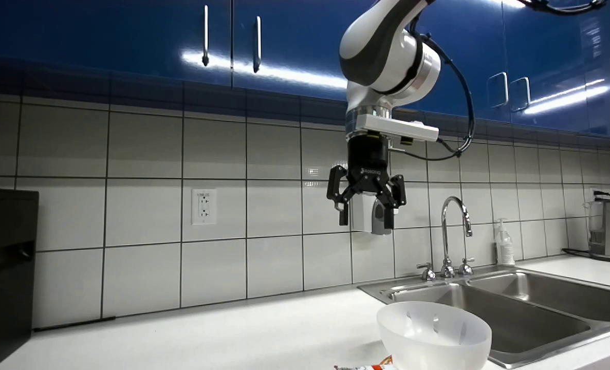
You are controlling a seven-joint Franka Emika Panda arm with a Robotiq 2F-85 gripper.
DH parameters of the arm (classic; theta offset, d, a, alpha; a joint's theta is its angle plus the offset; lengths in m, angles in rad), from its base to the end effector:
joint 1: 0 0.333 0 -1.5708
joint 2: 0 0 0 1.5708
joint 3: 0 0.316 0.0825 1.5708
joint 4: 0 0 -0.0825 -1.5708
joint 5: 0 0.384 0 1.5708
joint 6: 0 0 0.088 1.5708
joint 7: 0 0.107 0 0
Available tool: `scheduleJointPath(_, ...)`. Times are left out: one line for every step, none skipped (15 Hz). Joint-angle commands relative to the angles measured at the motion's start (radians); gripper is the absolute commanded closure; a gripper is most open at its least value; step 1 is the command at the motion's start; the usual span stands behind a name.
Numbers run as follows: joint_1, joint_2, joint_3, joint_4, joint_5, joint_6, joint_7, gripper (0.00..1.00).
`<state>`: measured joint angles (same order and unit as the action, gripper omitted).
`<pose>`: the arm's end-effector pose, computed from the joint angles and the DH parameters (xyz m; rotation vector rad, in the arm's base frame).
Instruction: Lift the bowl and put it in the sink
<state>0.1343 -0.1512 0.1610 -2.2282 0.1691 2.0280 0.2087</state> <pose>0.4685 0.1541 0.4321 -3.0299 -0.0085 0.1206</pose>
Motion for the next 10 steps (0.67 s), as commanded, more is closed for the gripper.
scheduleJointPath(-0.001, 0.023, -0.001, -0.020, -0.037, 0.048, -0.014, 0.00)
scheduleJointPath(-0.002, 0.030, -0.002, -0.026, -0.046, 0.057, -0.013, 0.00)
scheduleJointPath(-0.002, 0.037, -0.003, -0.031, -0.053, 0.066, -0.012, 0.00)
scheduleJointPath(-0.003, 0.044, -0.004, -0.036, -0.059, 0.078, -0.012, 0.00)
scheduleJointPath(-0.003, 0.050, -0.006, -0.041, -0.065, 0.091, -0.012, 0.00)
scheduleJointPath(-0.004, 0.058, -0.008, -0.043, -0.069, 0.097, -0.011, 0.00)
scheduleJointPath(-0.004, 0.065, -0.010, -0.047, -0.071, 0.107, -0.011, 0.00)
scheduleJointPath(-0.005, 0.071, -0.012, -0.051, -0.072, 0.118, -0.011, 0.00)
scheduleJointPath(-0.005, 0.080, -0.013, -0.054, -0.070, 0.127, -0.011, 0.00)
scheduleJointPath(-0.005, 0.089, -0.014, -0.058, -0.069, 0.138, -0.010, 0.00)
